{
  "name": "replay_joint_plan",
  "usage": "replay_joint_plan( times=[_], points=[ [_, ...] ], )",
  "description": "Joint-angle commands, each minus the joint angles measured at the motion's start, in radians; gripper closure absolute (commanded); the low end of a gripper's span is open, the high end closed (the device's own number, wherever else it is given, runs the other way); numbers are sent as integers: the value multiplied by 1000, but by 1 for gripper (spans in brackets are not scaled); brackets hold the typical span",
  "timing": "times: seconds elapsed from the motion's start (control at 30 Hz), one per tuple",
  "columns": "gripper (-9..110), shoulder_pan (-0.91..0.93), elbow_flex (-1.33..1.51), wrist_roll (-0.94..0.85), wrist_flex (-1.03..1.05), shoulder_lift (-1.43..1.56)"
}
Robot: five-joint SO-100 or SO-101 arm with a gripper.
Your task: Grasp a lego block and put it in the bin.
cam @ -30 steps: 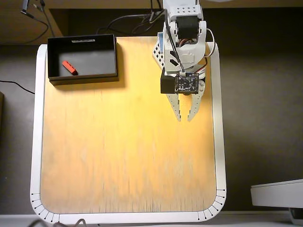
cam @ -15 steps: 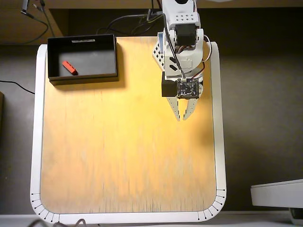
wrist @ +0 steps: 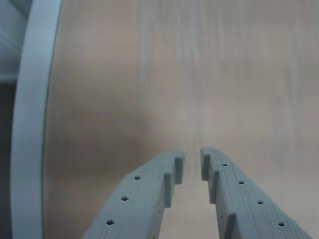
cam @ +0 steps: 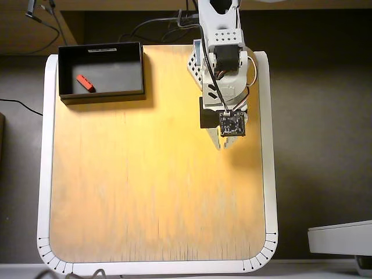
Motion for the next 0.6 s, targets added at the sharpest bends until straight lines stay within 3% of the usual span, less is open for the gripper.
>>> replay_joint_plan(
  times=[0.0,0.57],
  points=[
    [101,6,15,8,-44,94],
    [101,55,259,72,-138,94]
  ],
)
